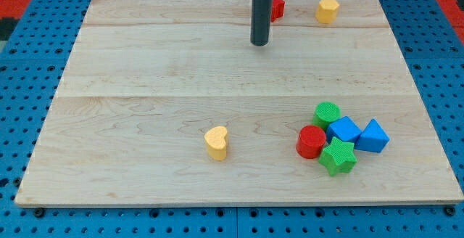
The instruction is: Touch the top of red star
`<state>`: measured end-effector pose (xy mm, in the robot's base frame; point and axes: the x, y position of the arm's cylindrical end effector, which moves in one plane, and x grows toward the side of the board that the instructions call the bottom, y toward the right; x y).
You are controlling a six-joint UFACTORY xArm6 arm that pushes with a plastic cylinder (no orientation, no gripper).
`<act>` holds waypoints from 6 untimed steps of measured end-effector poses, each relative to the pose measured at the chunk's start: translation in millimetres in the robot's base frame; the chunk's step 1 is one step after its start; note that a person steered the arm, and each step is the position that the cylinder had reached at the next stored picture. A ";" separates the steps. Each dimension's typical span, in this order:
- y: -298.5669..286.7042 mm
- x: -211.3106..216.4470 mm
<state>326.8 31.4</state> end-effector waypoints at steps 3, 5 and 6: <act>-65.5 -133.1; 27.8 -134.0; 40.8 -134.0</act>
